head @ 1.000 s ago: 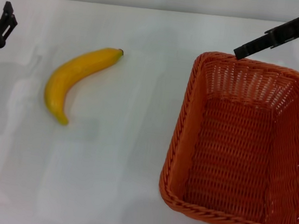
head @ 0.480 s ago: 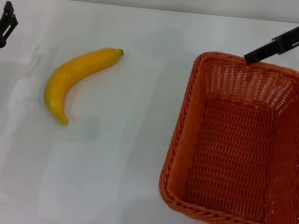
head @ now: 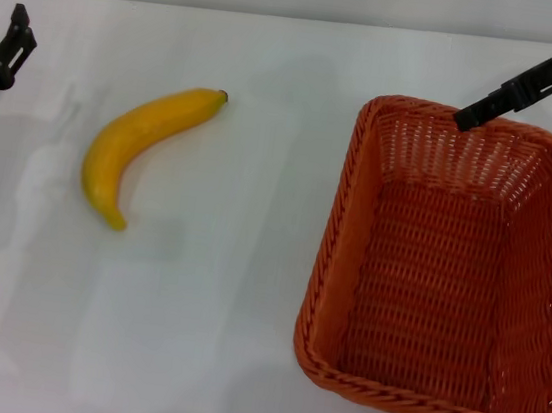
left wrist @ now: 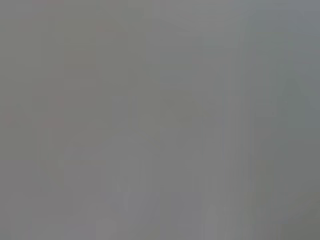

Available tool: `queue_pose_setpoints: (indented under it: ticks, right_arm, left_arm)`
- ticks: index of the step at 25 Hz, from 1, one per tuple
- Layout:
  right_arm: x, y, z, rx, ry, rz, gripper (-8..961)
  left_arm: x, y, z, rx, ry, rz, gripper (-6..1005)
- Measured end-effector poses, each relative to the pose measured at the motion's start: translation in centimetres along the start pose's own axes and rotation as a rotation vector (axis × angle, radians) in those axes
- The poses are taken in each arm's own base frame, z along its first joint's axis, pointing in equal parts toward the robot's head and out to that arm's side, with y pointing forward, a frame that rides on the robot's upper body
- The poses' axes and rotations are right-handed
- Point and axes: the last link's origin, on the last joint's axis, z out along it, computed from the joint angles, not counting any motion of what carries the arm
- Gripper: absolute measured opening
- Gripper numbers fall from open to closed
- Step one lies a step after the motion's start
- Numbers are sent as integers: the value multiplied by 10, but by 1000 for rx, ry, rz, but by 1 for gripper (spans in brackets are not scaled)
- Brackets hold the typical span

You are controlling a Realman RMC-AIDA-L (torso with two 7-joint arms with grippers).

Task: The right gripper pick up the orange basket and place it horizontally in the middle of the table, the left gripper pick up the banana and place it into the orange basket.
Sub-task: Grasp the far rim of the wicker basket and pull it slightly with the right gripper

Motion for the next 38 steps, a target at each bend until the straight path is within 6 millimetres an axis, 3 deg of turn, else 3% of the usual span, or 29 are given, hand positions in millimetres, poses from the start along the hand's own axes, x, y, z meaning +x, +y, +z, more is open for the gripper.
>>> queue_pose_setpoints:
  ticks: [38]
  right_arm:
    - [12, 3, 33, 126, 115, -112, 669]
  left_arm:
    - [0, 3, 2, -4, -3, -6, 892]
